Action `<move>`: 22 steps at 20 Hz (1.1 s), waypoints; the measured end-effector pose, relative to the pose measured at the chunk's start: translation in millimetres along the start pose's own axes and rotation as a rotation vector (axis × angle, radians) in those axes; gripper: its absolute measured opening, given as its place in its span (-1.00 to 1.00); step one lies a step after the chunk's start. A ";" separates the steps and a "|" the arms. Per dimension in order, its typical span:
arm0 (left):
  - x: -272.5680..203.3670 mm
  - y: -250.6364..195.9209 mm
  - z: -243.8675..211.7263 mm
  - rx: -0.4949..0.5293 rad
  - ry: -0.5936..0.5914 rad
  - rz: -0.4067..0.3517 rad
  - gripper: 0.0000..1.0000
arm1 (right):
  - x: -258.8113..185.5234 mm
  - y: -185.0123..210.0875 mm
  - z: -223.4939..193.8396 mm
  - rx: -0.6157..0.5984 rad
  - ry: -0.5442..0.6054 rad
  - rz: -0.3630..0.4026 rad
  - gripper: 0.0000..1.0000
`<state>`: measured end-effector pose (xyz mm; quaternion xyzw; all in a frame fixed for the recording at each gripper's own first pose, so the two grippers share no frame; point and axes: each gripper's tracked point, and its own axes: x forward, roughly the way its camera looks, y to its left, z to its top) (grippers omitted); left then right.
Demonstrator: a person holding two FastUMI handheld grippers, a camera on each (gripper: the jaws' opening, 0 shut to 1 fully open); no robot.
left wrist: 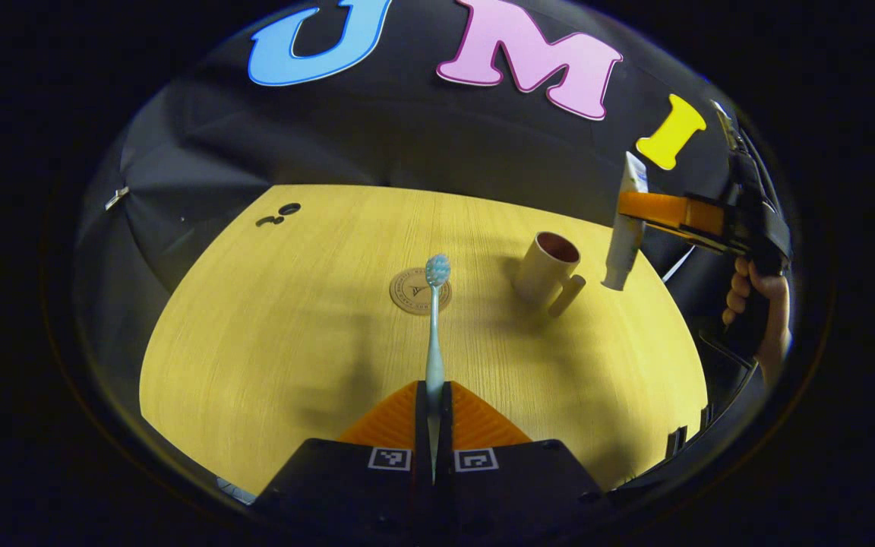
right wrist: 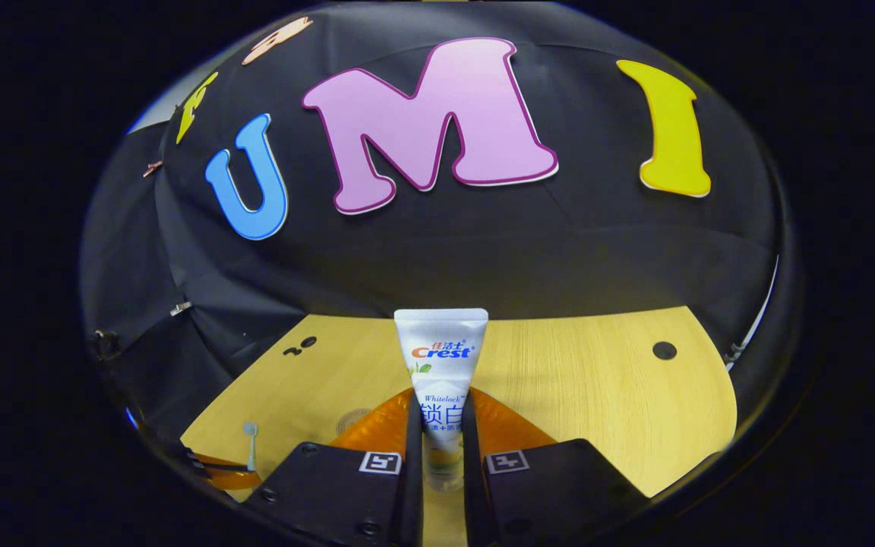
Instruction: Put the toothbrush and toothpaste on the desktop into the cup, then pick up the cup and place it on the coaster on the desktop.
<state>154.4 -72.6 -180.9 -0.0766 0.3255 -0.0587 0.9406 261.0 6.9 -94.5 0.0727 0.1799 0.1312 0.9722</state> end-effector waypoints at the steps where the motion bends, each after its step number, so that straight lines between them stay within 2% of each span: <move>1: -1.0 -0.5 5.4 -0.006 -0.022 0.003 -0.87 | 9.0 -0.3 3.3 -0.004 -0.011 -0.001 -0.49; 6: -6.6 -7.0 30.6 -0.049 -0.119 0.009 -0.87 | 49.9 -10.1 4.7 0.036 -0.046 -0.025 -0.50; 10: -13.5 -8.2 45.2 -0.092 -0.184 0.042 -0.87 | 80.0 -20.0 -4.5 -0.004 -0.056 -0.038 -0.50; 13: -15.6 -10.0 50.3 -0.106 -0.196 0.054 -0.87 | 97.0 -19.6 -14.4 -0.032 -0.053 -0.034 -0.49; 14: -15.4 -9.6 51.7 -0.107 -0.201 0.059 -0.96 | 100.1 -17.9 -18.6 -0.039 -0.048 -0.026 -0.50; 15: -15.9 -12.7 52.7 -0.108 -0.202 0.057 -0.87 | 105.1 -16.5 -23.0 -0.051 -0.042 -0.021 -0.49; 22: -12.2 -26.2 60.1 -0.114 -0.212 0.050 -0.87 | 117.5 -21.2 -61.3 -0.103 0.022 -0.031 -0.46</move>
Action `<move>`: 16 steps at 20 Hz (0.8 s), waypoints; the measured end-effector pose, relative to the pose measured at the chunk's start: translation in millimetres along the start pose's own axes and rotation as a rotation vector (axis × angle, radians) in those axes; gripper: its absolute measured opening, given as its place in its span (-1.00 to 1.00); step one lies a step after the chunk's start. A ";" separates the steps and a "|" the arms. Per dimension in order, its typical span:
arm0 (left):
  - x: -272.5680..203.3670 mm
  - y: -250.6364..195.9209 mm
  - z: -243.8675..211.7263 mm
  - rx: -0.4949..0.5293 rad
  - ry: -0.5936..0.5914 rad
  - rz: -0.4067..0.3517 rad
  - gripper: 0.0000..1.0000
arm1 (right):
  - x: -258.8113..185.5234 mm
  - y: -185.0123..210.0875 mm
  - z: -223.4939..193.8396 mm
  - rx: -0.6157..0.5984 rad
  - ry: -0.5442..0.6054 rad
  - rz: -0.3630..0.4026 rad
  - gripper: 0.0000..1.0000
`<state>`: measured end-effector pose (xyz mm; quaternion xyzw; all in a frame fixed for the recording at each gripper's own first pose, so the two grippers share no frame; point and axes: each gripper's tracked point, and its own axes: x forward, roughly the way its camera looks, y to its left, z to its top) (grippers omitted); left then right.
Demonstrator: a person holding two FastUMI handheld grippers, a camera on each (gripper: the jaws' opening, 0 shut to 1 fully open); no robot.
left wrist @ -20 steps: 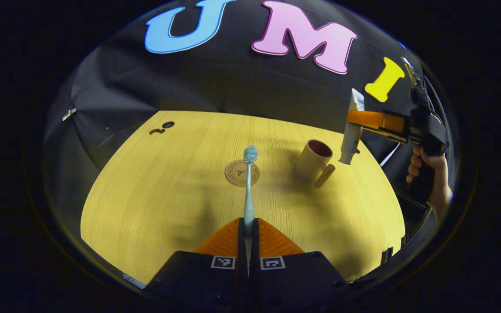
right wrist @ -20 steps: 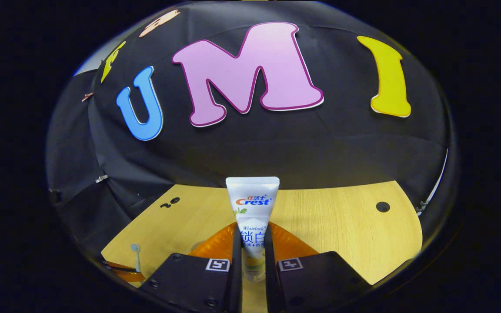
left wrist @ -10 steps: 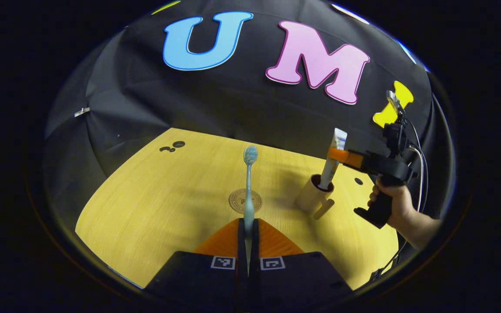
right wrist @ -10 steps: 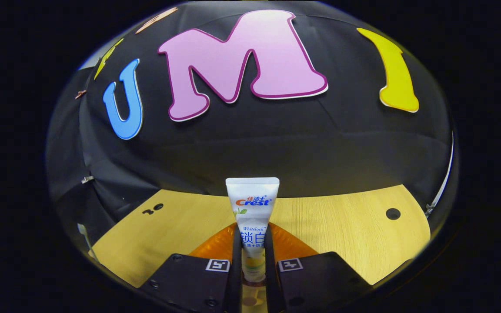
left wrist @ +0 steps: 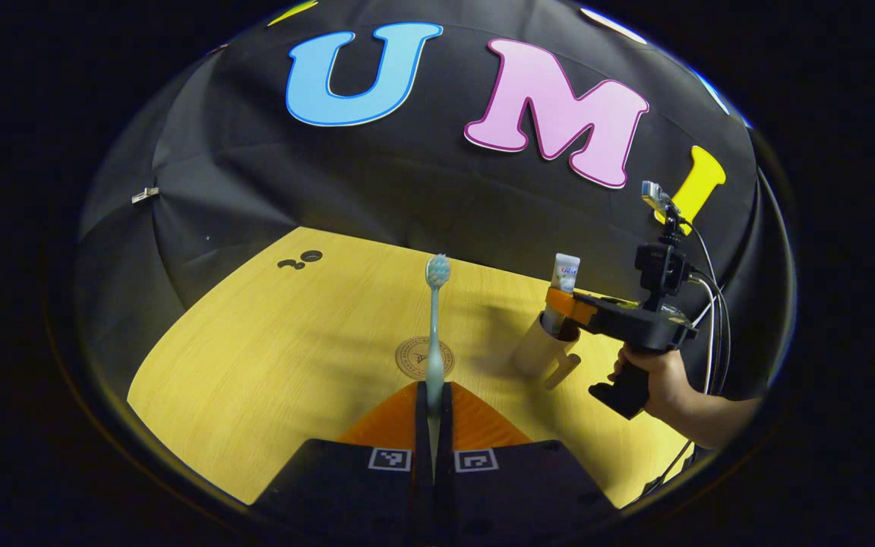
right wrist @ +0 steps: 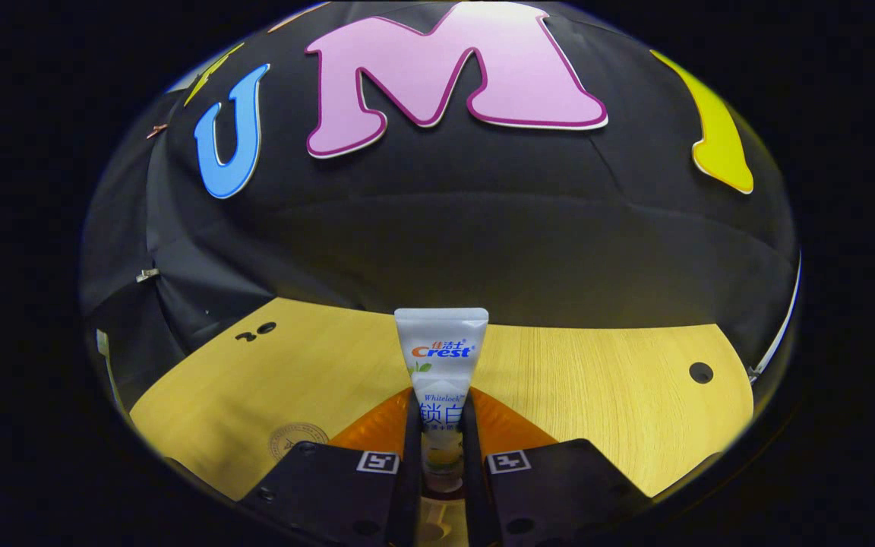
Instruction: Put the toothbrush and toothpaste on the desktop into the cup, then pick up the cup and place it on the coaster on the desktop.
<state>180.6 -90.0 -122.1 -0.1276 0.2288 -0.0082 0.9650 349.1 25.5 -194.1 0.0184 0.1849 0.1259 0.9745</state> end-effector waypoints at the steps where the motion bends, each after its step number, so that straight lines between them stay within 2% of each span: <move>1: 0.4 -1.9 -0.8 0.002 -0.001 -0.004 -0.87 | 0.4 -2.2 -6.8 0.008 0.018 -0.001 -0.44; 2: 2.0 -3.6 -2.4 0.009 0.003 -0.007 -0.87 | -1.2 -3.6 -11.0 0.017 0.030 0.002 -0.46; 3: 3.6 -6.5 -2.2 0.015 0.004 -0.011 -0.87 | -4.6 -3.5 -10.7 0.023 0.031 0.007 -0.25; 4: 6.5 -10.8 -2.6 0.020 0.005 -0.017 -0.87 | -4.9 -2.7 -14.1 0.022 0.030 0.019 0.14; 5: 8.8 -16.4 -2.2 0.024 0.003 -0.026 -0.87 | -8.0 -1.5 -13.6 0.016 0.029 0.030 0.15; 7: 12.2 -29.8 2.1 0.029 -0.012 -0.051 -0.87 | -17.8 -7.3 -12.7 -0.003 0.024 0.014 0.60; 8: 15.5 -38.6 6.5 0.032 -0.024 -0.068 -0.87 | -24.9 -13.2 -9.7 -0.016 0.018 -0.004 0.97; 16: 54.4 -123.7 69.9 0.049 -0.182 -0.233 -0.87 | -83.0 -67.2 -18.6 0.013 0.013 -0.098 0.99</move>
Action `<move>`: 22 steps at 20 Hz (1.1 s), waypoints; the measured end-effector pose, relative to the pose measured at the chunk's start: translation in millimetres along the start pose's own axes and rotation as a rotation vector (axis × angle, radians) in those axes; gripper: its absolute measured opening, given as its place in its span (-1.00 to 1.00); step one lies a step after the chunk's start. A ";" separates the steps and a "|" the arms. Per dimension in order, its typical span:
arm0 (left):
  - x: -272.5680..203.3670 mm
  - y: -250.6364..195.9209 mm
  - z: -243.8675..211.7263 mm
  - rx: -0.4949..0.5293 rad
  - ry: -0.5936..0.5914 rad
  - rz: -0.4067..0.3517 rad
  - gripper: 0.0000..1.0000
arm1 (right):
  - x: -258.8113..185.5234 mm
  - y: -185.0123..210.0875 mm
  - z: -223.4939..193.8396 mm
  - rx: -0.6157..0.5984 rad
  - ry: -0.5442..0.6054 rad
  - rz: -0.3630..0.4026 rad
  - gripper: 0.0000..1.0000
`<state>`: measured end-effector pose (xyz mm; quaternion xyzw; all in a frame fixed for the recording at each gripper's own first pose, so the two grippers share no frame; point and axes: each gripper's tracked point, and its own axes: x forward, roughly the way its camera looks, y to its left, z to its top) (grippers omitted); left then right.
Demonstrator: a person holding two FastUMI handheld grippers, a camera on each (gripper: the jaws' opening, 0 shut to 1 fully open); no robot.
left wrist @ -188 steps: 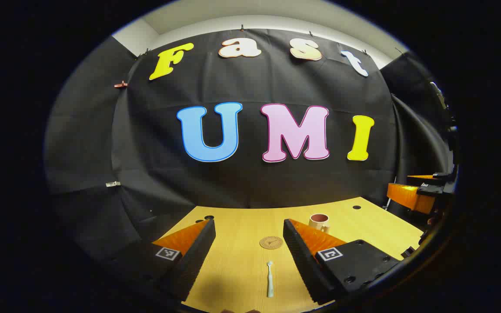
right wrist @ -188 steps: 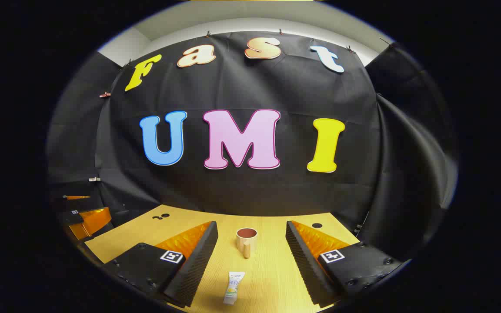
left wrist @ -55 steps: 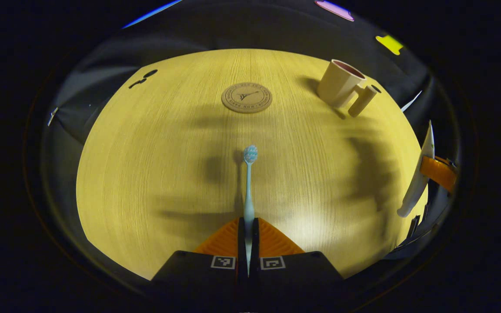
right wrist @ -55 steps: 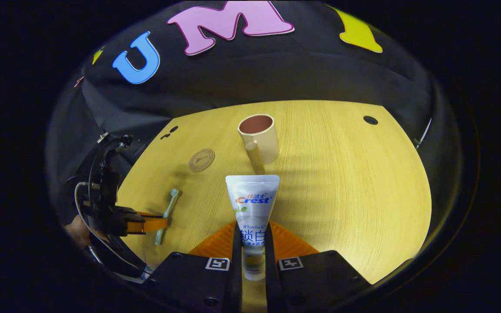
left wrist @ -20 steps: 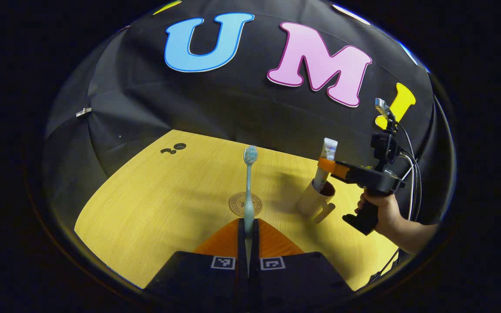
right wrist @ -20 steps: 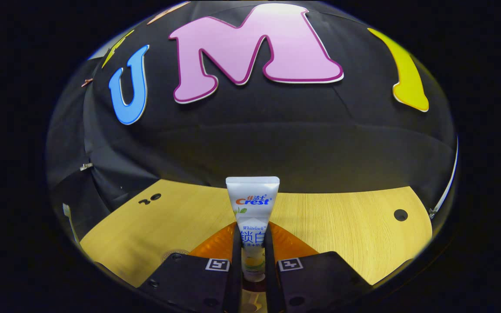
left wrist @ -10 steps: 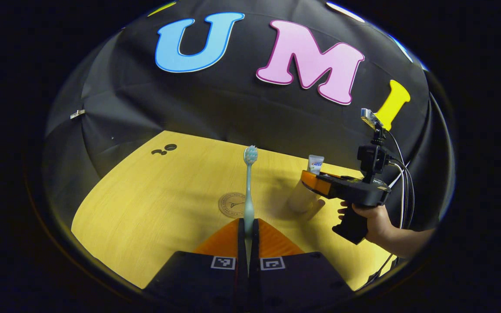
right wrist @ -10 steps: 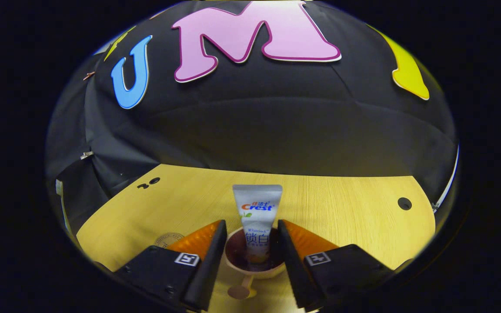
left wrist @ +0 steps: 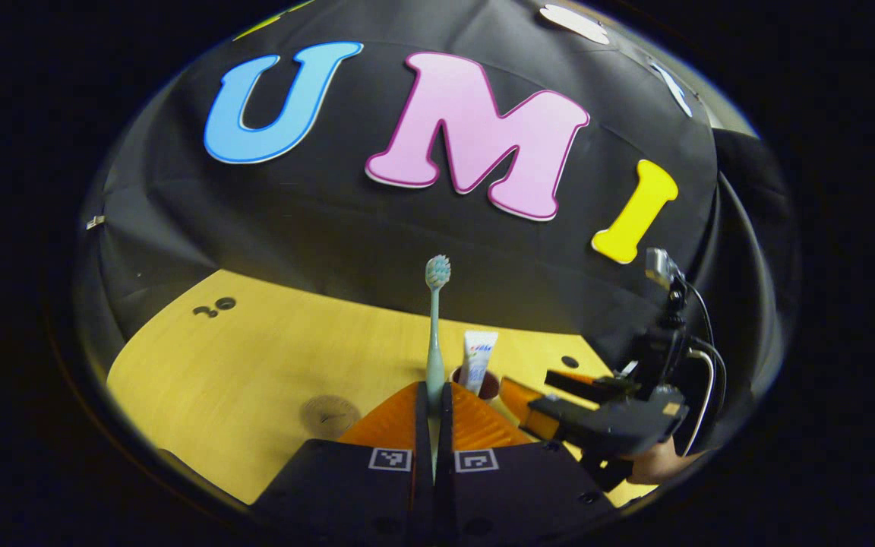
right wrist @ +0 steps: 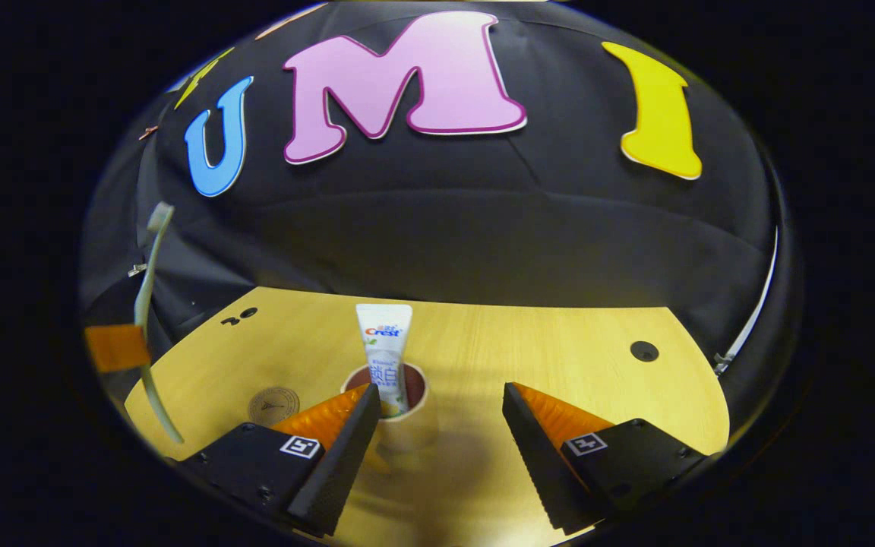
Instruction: Put the toothbrush and toothpaste on the desktop into the cup, then pick up the cup and place it on the coaster on the desktop.
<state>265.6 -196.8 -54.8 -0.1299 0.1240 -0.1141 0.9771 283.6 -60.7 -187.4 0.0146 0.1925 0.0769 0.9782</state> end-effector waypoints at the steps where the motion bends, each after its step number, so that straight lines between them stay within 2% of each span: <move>1: 11.4 -7.8 8.3 0.003 -0.027 -0.020 -0.87 | -5.7 -8.1 -4.0 0.000 0.006 -0.013 0.99; 6: 56.8 -39.1 28.2 0.024 -0.144 -0.104 -0.87 | -25.3 -39.4 -20.4 0.011 0.013 -0.065 0.99; 9: 83.4 -46.9 28.6 0.027 -0.193 -0.125 -0.87 | -32.9 -51.1 -32.2 0.015 0.024 -0.088 0.99; 14: 124.3 -47.0 10.8 0.051 -0.256 -0.128 -0.88 | -47.0 -57.1 -54.7 0.037 0.034 -0.112 0.99; 17: 139.2 -40.7 -10.3 0.099 -0.254 -0.105 -0.87 | -47.8 -55.7 -64.5 0.039 0.047 -0.114 0.99; 22: 147.0 -35.5 -35.7 0.177 -0.257 -0.070 -0.73 | -46.8 -52.9 -70.4 0.037 0.050 -0.115 0.99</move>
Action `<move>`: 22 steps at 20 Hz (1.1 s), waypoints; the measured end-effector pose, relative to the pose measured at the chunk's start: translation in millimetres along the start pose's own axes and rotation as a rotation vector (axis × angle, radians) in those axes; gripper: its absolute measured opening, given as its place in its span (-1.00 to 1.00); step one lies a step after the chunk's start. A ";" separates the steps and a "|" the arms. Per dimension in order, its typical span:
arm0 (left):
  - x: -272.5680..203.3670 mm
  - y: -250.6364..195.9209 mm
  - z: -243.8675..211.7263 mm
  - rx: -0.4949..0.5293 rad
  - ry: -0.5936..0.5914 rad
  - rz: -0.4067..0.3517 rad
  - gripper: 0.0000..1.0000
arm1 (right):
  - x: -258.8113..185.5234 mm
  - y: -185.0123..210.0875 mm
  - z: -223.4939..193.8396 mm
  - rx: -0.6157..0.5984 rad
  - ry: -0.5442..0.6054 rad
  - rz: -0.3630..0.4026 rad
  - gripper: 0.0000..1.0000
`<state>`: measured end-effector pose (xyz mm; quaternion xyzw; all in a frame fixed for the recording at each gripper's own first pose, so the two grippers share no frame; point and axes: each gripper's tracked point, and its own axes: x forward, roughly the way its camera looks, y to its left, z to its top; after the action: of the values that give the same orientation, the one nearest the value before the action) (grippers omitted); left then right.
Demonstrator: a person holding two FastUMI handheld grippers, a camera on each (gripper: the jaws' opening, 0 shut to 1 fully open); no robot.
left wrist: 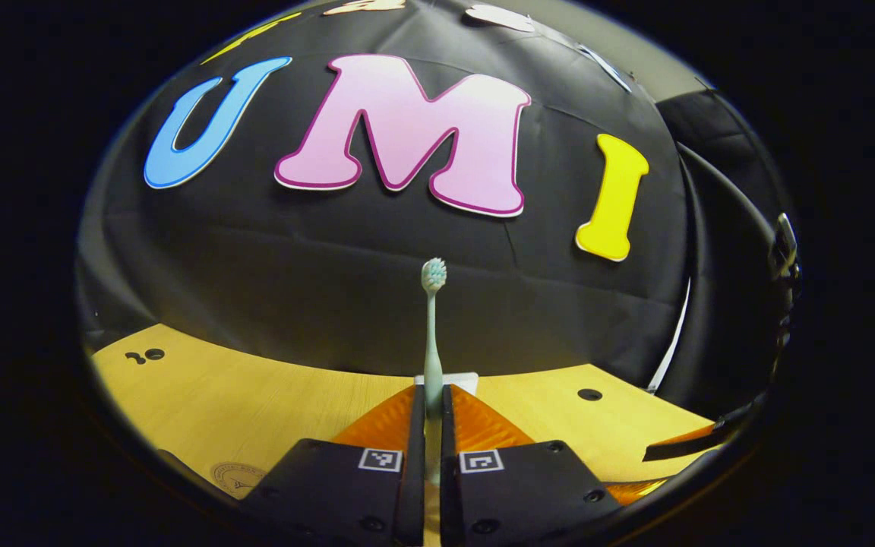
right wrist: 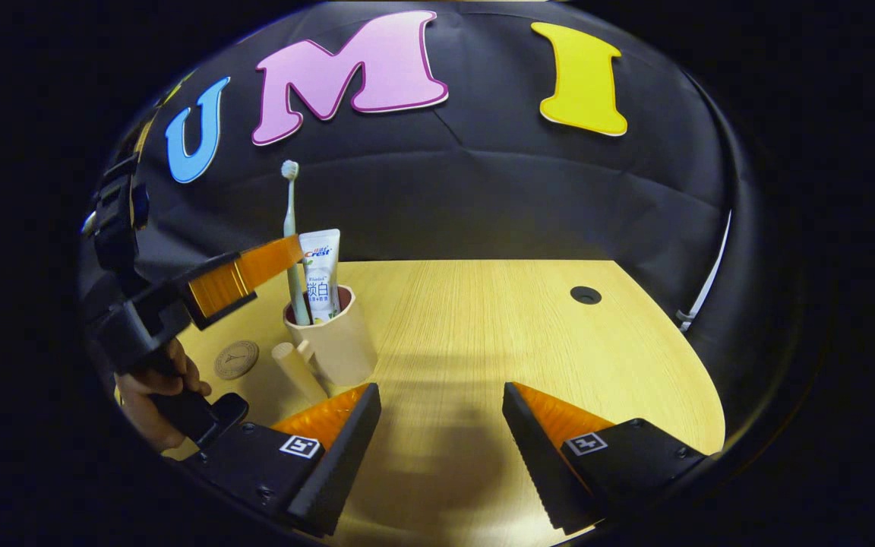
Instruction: Put the toothbrush and toothpaste on the desktop into the cup, then pick up the cup and place it on the coaster on the desktop.
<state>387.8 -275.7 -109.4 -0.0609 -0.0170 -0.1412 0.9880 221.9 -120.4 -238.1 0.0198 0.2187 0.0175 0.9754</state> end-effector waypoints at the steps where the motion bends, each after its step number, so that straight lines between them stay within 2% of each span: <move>1: -1.0 -4.4 -1.5 0.004 0.002 -0.017 -0.72 | 0.7 0.2 0.3 -0.001 -0.002 0.001 0.99; 3: -6.1 -10.3 -2.5 0.021 0.008 -0.039 -0.39 | 1.1 -0.1 -0.6 0.003 0.001 0.000 0.99; 6: -17.8 -12.7 0.7 0.043 0.022 -0.060 0.92 | 1.1 -1.9 2.7 0.020 0.004 -0.005 0.99; 9: -41.2 -5.2 7.5 0.036 0.036 -0.052 1.00 | 0.3 1.8 10.0 0.031 0.009 0.003 0.99; 15: -115.6 28.0 7.9 0.028 0.102 0.036 0.99 | 2.7 22.9 33.7 0.055 0.035 0.038 0.98; 17: -143.7 36.3 2.5 0.011 0.144 0.058 0.99 | 8.4 34.1 35.5 0.065 0.073 0.058 0.96; 20: -189.8 45.8 -2.5 0.022 0.190 0.099 0.99 | 19.6 43.9 28.8 0.098 0.193 0.060 0.97; 22: -215.0 48.5 -10.0 0.038 0.224 0.112 0.99 | 24.4 52.4 38.4 0.112 0.210 0.068 0.96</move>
<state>195.3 -171.2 -135.9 -0.0268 0.0943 -0.0916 0.9910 259.0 -68.2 -211.4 0.0800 0.3193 0.0404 0.9434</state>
